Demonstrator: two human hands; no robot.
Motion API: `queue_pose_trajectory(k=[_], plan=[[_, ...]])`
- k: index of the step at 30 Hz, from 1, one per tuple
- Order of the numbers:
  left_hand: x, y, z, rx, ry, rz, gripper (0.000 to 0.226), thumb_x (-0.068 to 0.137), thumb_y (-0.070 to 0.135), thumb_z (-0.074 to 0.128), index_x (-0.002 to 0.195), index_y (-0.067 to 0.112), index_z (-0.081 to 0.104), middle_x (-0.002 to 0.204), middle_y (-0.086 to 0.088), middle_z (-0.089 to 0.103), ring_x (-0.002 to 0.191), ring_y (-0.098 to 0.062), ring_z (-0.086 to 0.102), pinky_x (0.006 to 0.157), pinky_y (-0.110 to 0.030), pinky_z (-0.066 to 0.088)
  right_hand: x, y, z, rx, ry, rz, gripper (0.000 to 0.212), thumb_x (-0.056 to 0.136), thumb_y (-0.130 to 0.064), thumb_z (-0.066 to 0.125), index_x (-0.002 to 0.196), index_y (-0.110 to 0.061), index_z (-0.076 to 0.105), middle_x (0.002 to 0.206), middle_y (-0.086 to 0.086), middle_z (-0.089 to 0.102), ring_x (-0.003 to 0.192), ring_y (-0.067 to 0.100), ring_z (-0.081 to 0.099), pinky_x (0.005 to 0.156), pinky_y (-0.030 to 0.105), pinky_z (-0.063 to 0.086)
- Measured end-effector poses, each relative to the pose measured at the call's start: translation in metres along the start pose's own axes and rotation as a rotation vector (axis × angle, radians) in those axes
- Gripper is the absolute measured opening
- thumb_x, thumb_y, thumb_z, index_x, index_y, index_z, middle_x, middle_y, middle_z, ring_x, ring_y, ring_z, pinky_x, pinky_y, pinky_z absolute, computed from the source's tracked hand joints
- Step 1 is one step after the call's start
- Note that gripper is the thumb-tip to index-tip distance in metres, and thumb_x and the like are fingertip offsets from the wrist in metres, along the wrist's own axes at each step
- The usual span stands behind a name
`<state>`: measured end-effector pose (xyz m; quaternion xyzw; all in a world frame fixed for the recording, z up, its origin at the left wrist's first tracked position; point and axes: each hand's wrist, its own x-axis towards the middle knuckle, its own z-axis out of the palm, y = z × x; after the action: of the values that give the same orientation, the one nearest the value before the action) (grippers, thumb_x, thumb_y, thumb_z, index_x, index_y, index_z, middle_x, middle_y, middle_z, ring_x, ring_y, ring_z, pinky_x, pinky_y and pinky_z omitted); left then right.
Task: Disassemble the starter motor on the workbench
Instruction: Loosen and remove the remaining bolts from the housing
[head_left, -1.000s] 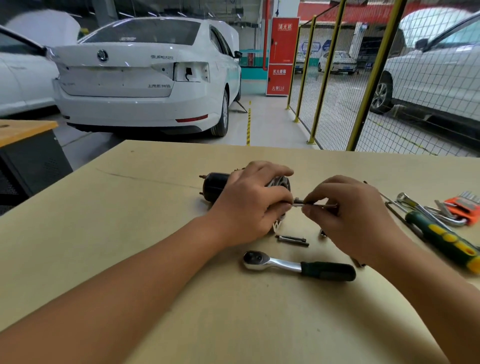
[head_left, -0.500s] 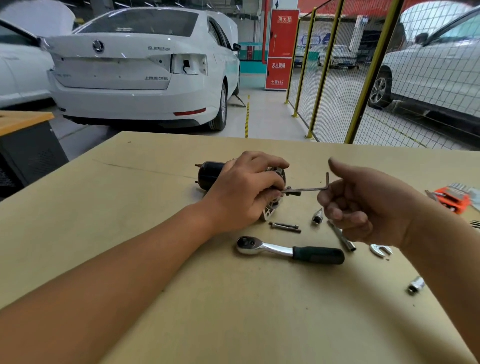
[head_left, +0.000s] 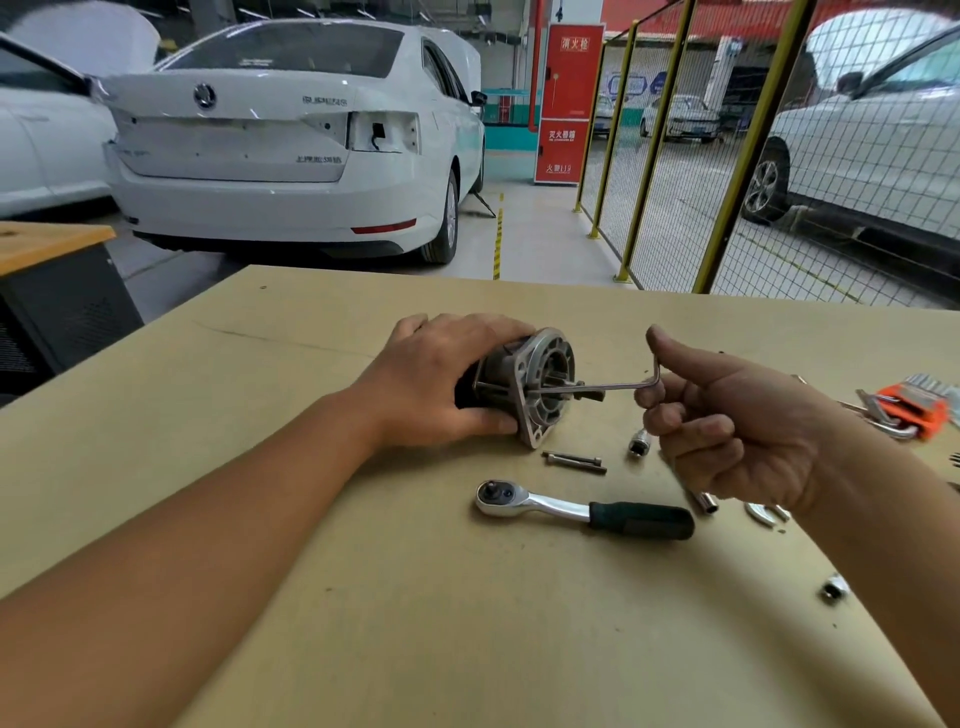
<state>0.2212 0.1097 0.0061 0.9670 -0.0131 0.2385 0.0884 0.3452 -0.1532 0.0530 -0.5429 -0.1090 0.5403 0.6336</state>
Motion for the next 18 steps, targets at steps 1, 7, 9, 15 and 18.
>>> queue_pose_trajectory(k=[1,7,9,15,18], plan=[[0.001,-0.003,0.001,0.011,0.007,-0.006,0.084,0.076,0.076,0.065,0.15,0.046,0.038,0.148,0.021,0.05,0.133,-0.014,0.05,0.109,-0.054,0.035,0.0,0.001,0.002,-0.043,0.053,-0.075,0.044,0.075,-0.053,0.072,0.084,-0.012,0.06,0.056,0.006,0.055,0.03,0.006,0.04,0.027,0.016,0.033],[0.001,-0.009,0.008,0.094,0.029,-0.028,0.083,0.079,0.082,0.051,0.153,0.047,0.037,0.138,0.016,0.059,0.127,-0.014,0.052,0.103,-0.046,0.038,0.007,0.012,0.015,-0.321,0.341,-0.634,0.028,0.1,-0.029,0.058,0.091,-0.002,0.062,0.058,0.015,0.061,0.035,0.017,0.045,0.036,0.025,0.039],[0.001,-0.008,0.008,0.106,0.03,-0.039,0.083,0.08,0.083,0.048,0.153,0.048,0.036,0.139,0.017,0.059,0.127,-0.014,0.052,0.103,-0.046,0.037,0.009,0.015,0.015,-0.391,0.376,-0.722,0.02,0.098,-0.023,0.063,0.092,-0.003,0.065,0.061,0.017,0.065,0.038,0.02,0.05,0.039,0.029,0.044],[0.003,-0.006,0.011,0.151,0.04,-0.066,0.082,0.081,0.084,0.045,0.154,0.049,0.033,0.138,0.016,0.058,0.126,-0.015,0.051,0.1,-0.042,0.035,0.004,0.01,-0.001,-0.585,0.303,-0.783,0.026,0.079,-0.016,0.072,0.094,0.004,0.063,0.071,0.023,0.07,0.048,0.03,0.063,0.045,0.039,0.055],[0.003,-0.006,0.012,0.158,0.037,-0.072,0.082,0.081,0.085,0.042,0.154,0.049,0.032,0.138,0.016,0.058,0.125,-0.016,0.051,0.099,-0.042,0.035,0.004,0.01,-0.005,-0.817,0.326,-0.865,0.012,0.085,-0.003,0.071,0.089,0.0,0.06,0.071,0.016,0.073,0.05,0.031,0.068,0.047,0.042,0.058]])
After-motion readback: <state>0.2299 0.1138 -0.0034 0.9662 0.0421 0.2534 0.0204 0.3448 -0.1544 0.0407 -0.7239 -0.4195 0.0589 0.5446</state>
